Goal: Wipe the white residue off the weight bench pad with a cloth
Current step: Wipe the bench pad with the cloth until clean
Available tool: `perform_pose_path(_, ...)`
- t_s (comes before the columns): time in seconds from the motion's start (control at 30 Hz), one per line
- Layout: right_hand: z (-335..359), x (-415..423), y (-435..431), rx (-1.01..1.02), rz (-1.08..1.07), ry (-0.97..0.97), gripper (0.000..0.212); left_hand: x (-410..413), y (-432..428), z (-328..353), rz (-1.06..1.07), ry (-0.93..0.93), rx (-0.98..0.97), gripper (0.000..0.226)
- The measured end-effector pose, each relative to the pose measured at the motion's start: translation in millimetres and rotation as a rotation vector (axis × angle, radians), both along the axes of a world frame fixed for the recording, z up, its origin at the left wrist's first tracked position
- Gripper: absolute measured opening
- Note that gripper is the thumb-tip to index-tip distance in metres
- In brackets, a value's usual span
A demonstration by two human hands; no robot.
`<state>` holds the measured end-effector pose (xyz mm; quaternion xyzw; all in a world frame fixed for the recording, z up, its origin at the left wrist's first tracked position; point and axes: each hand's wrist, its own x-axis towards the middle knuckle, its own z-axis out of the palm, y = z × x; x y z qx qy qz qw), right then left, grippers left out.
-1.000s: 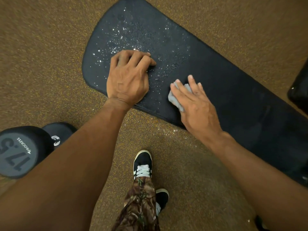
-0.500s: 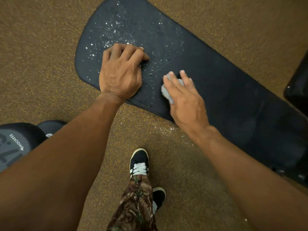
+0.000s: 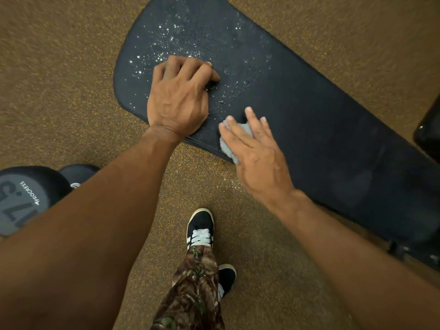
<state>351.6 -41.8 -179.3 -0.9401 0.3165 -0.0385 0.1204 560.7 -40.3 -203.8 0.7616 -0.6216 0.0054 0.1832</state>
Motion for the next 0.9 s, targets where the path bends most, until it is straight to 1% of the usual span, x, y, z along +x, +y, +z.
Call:
perform_pose_path(0.07, -3.4, 0.9, 13.7, 0.015, 0.069, 0.006, 0.054, 0.7, 0.5, 0.4, 0.001, 0.005, -0.001, 0.030)
perform_pose_path(0.13, -4.0, -15.8, 14.1, 0.022, 0.165, 0.018, 0.056, 0.2, 0.4, 1.0, 0.003, 0.002, -0.007, 0.031)
perform_pose_path(0.23, 0.3, -39.2, -0.6, -0.036, 0.261, 0.045, 0.056, 0.2, 0.1, 1.2, 0.001, 0.002, -0.008, 0.031)
perform_pose_path(0.3, 1.3, -37.9, -7.2, -0.053, 0.215, 0.048, 0.055, 0.6, 0.7, 1.3, 0.001, 0.001, 0.000, 0.031)
perform_pose_path(0.43, -4.6, -3.5, 9.5, -0.014, 0.060, -0.021, 0.057, -0.4, 0.6, 0.8, 0.002, -0.007, 0.007, 0.031)
perform_pose_path(0.5, -8.9, 1.6, 20.6, -0.008, 0.072, -0.024, 0.056, 0.3, 0.5, 0.9, 0.008, -0.004, 0.010, 0.031)
perform_pose_path(0.63, -8.5, -36.3, 11.9, -0.061, 0.286, 0.026, 0.056, -0.6, 0.8, 1.4, 0.005, 0.006, 0.011, 0.032)
perform_pose_path(0.7, -5.1, -50.9, 2.7, -0.096, 0.339, 0.053, 0.059, -0.4, 0.9, 1.8, 0.006, 0.005, 0.008, 0.031)
perform_pose_path(0.77, -3.4, -47.0, -1.5, -0.099, 0.309, 0.038, 0.058, -0.1, 0.6, 1.3, 0.013, -0.001, 0.008, 0.031)
perform_pose_path(0.9, -6.3, -3.9, 5.6, -0.081, 0.194, -0.036, 0.048, 0.3, 0.2, 1.2, 0.010, -0.001, 0.004, 0.031)
